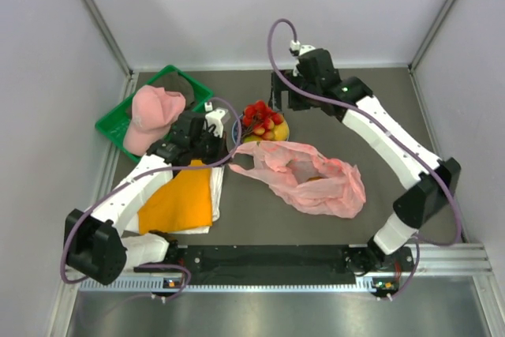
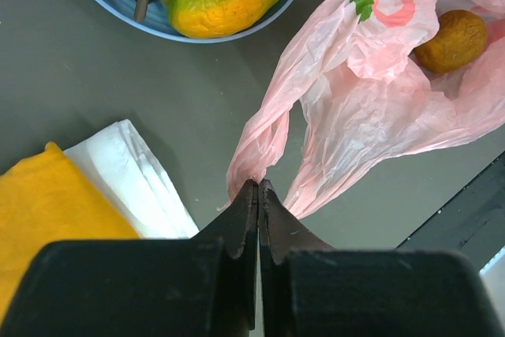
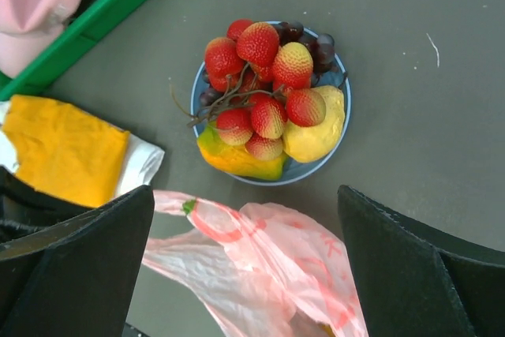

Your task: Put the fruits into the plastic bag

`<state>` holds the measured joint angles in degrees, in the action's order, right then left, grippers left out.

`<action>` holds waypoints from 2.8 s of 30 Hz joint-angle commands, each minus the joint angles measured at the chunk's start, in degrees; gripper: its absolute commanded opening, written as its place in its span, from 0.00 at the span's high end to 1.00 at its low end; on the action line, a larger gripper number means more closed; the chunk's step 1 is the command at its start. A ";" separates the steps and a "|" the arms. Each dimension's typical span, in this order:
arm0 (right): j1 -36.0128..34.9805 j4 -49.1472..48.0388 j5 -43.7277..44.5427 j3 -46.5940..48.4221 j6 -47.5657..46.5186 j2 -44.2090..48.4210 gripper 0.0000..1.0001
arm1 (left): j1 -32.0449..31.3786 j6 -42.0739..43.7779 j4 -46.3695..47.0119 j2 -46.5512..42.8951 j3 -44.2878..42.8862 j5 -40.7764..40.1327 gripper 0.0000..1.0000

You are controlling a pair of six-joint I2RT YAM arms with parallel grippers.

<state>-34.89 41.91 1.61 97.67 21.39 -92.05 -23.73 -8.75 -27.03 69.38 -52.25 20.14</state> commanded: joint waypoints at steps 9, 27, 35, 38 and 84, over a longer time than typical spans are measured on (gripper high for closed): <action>-2.11 3.70 5.95 10.08 -3.98 -14.55 0.01 | -0.18 0.58 -0.66 2.07 1.27 1.22 1.00; 5.62 -2.71 -5.99 16.85 -9.60 -27.47 0.04 | -0.18 0.76 -0.66 1.19 0.92 0.25 1.00; 5.80 -2.80 -10.13 20.81 -15.59 -31.70 0.16 | -0.18 0.76 -0.57 1.02 0.92 0.16 1.00; 5.80 -4.64 -12.50 18.88 -16.02 -31.35 0.18 | -0.18 0.76 -0.57 1.10 0.92 0.42 1.00; 1.59 -13.00 -8.82 10.79 -19.11 -28.28 0.89 | -0.18 0.93 -0.92 1.28 0.92 0.16 1.00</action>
<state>-31.16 30.37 -10.02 108.62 0.14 -125.51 -23.73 -8.78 -28.27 71.50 -51.29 19.97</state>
